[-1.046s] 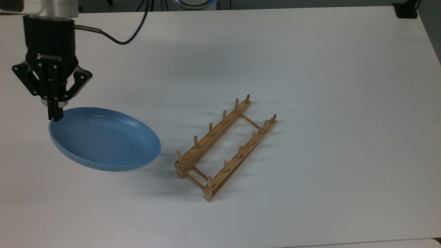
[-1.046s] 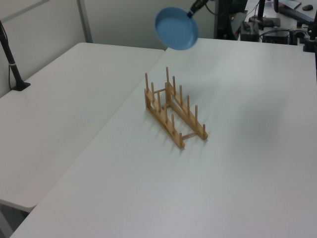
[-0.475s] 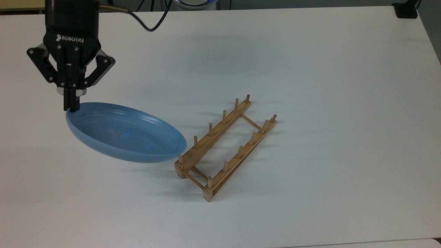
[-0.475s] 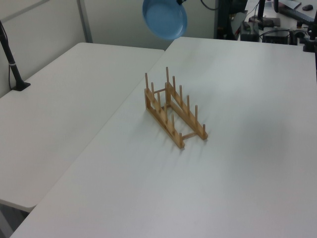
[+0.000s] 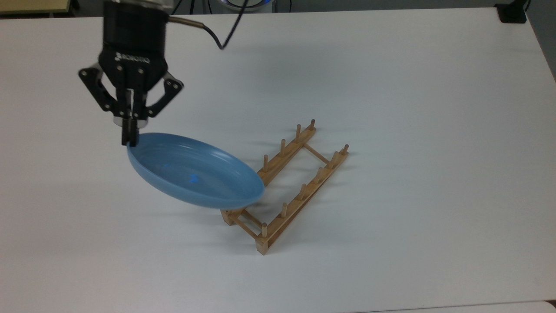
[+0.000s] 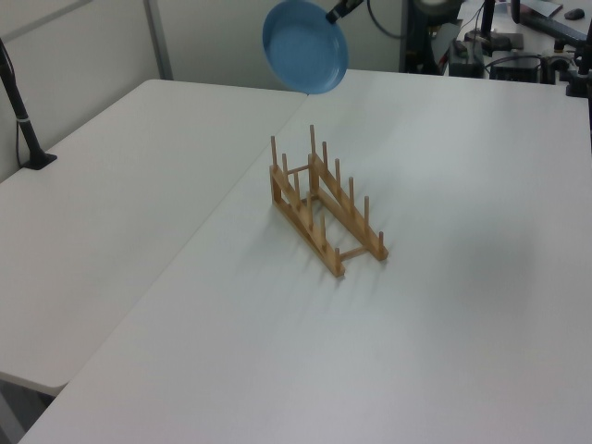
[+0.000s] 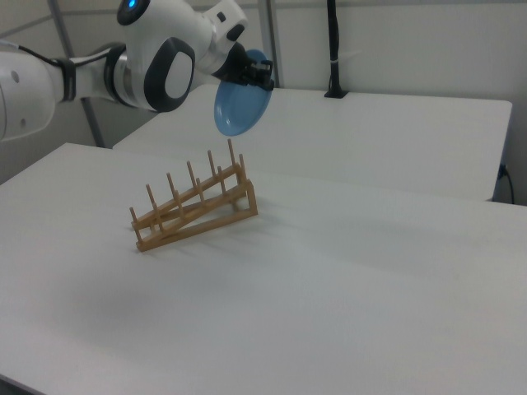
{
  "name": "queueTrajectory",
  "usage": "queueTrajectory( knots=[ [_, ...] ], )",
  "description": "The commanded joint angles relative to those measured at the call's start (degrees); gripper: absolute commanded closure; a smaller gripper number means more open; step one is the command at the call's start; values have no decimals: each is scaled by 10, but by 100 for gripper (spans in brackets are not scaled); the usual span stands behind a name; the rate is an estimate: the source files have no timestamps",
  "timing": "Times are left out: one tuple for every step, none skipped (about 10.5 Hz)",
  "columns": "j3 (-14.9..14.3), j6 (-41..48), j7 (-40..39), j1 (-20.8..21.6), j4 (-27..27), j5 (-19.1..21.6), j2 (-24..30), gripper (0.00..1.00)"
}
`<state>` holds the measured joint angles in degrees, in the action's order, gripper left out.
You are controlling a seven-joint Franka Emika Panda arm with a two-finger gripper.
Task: Place plate in plate rack
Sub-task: 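Carry the upright plate over the rack and lower it between pegs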
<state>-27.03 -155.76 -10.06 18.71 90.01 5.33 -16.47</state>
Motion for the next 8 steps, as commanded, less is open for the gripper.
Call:
queueTrajectory(
  knots=[
    [-4, -36, 106, 18, 25, -103, -3, 100],
    [-4, -36, 109, 19, 25, -107, -2, 100],
    [2, -37, 110, 19, 25, -111, -2, 100],
    [19, -41, 116, 12, 32, -125, -2, 100],
    [21, -50, 142, 12, 39, -151, -2, 100],
    [28, -52, 183, 11, 48, -201, -2, 100],
    [44, -52, 240, 2, 51, -265, -3, 100],
    [54, -52, 299, -5, 54, -336, -3, 100]
  ],
)
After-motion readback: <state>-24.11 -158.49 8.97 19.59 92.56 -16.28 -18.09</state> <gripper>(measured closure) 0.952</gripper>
